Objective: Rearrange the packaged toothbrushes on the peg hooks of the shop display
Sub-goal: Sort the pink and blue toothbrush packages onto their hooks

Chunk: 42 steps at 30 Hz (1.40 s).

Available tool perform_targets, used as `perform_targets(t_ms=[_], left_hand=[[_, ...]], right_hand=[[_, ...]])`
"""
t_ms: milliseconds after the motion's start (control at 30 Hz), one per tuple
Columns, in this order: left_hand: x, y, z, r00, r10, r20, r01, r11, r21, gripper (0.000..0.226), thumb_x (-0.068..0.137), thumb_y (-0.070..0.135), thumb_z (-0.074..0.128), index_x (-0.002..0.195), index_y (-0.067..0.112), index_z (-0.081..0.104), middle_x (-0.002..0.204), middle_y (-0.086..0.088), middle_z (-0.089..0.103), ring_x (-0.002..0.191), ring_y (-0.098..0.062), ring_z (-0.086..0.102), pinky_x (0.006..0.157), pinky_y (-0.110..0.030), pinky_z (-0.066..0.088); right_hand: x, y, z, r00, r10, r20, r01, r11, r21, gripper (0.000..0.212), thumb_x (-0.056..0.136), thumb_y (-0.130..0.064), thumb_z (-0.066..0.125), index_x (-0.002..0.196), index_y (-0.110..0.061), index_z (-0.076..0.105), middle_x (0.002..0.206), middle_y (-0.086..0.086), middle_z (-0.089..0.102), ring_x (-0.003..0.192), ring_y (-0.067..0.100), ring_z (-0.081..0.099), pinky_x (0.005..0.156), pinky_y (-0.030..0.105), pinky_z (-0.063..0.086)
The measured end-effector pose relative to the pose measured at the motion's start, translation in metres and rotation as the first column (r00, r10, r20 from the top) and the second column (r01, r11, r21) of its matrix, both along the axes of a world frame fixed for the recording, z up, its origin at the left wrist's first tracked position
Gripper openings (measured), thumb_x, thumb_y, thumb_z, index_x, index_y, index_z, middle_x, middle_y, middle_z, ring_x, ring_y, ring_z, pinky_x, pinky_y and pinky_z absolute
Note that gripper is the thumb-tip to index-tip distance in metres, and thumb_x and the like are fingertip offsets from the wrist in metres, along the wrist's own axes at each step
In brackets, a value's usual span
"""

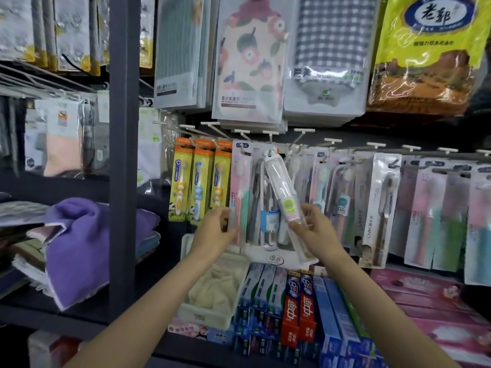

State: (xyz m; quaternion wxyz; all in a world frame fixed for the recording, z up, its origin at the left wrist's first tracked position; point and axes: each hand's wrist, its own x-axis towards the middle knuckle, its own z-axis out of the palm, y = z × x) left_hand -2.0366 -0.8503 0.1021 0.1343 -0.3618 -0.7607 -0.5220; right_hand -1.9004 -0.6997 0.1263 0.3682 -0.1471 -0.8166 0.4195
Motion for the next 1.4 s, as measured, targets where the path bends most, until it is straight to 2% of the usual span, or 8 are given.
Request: perform_targets(t_ms=[233,400,567,733,867,1033,1233,1400], left_hand=[[-0.01,0.037,0.019,0.989,0.112,0.097,-0.116,0.992,0.039,0.082,0.082,0.029,0.067,0.143,0.007,0.018,0.145,-0.01,0.034,0.132,-0.026,0.036,0.107,-0.039,0.033],[-0.01,0.041,0.019,0.978,0.151,0.141,-0.167,0.98,0.106,0.047,0.085,0.013,0.063,0.126,0.007,0.04,0.1,0.001,0.055,0.095,-0.019,0.058,0.073,-0.027,0.042],[-0.013,0.006,0.021,0.973,-0.079,0.217,0.04,0.984,0.176,0.034,0.084,0.013,0.064,0.117,0.01,0.056,0.101,0.004,0.059,0.091,-0.014,0.056,0.085,-0.032,0.047],[-0.007,-0.038,0.033,0.75,-0.524,0.404,0.302,0.814,0.497,0.013,0.09,0.004,0.051,0.098,0.008,0.061,0.07,0.006,0.07,0.063,-0.005,0.065,0.063,-0.018,0.054],[-0.001,-0.05,0.042,0.744,-0.539,0.394,0.319,0.806,0.498,0.012,0.09,0.006,0.052,0.096,0.01,0.062,0.07,0.005,0.071,0.062,-0.005,0.066,0.056,-0.018,0.054],[0.015,-0.048,0.049,0.759,-0.562,0.33,0.289,0.744,0.602,0.013,0.091,0.007,0.051,0.095,0.011,0.062,0.078,0.004,0.071,0.072,-0.007,0.066,0.071,-0.022,0.056],[0.026,-0.054,0.015,0.913,-0.331,0.24,0.237,0.906,0.35,0.019,0.087,0.008,0.059,0.104,0.017,0.059,0.103,-0.001,0.065,0.091,-0.014,0.061,0.081,-0.027,0.048],[0.055,-0.041,-0.007,0.903,-0.402,0.151,0.358,0.899,0.254,0.021,0.085,0.009,0.06,0.101,0.022,0.056,0.104,0.004,0.064,0.093,-0.011,0.061,0.079,-0.022,0.049]], right_hand=[[0.004,0.02,0.002,1.0,-0.025,0.01,0.023,0.986,0.166,0.042,0.09,-0.018,0.057,0.13,-0.015,0.046,0.099,-0.009,0.055,0.098,0.016,0.055,0.084,0.031,0.044],[-0.003,0.018,-0.006,1.0,-0.019,-0.005,0.02,0.99,0.138,0.043,0.09,-0.021,0.057,0.131,-0.018,0.044,0.107,-0.006,0.053,0.104,0.018,0.055,0.087,0.032,0.045],[-0.009,0.009,-0.013,0.996,-0.09,-0.027,0.093,0.972,0.214,0.041,0.093,-0.023,0.054,0.13,-0.012,0.042,0.108,-0.003,0.054,0.095,0.012,0.051,0.068,0.007,0.04],[-0.023,0.0,-0.023,0.994,-0.092,0.06,0.078,0.976,0.203,0.047,0.088,-0.021,0.061,0.128,-0.008,0.039,0.121,0.01,0.056,0.108,0.027,0.055,0.09,0.039,0.047],[-0.033,-0.006,-0.023,0.994,-0.068,0.088,0.052,0.985,0.165,0.05,0.086,-0.018,0.064,0.127,-0.009,0.038,0.122,0.015,0.055,0.106,0.03,0.056,0.092,0.044,0.047],[-0.039,-0.011,-0.019,0.983,-0.092,0.16,0.053,0.971,0.235,0.052,0.088,-0.021,0.061,0.129,-0.004,0.035,0.125,0.015,0.053,0.11,0.028,0.053,0.08,0.024,0.038],[-0.029,-0.026,-0.012,0.994,-0.108,-0.02,0.11,0.971,0.212,0.039,0.089,-0.022,0.06,0.12,-0.004,0.044,0.11,0.012,0.055,0.099,0.023,0.055,0.082,0.028,0.045],[0.008,-0.048,0.01,0.971,0.177,-0.16,-0.173,0.984,0.035,0.036,0.091,-0.027,0.057,0.12,-0.009,0.049,0.106,-0.002,0.057,0.094,0.007,0.055,0.076,0.012,0.045]])
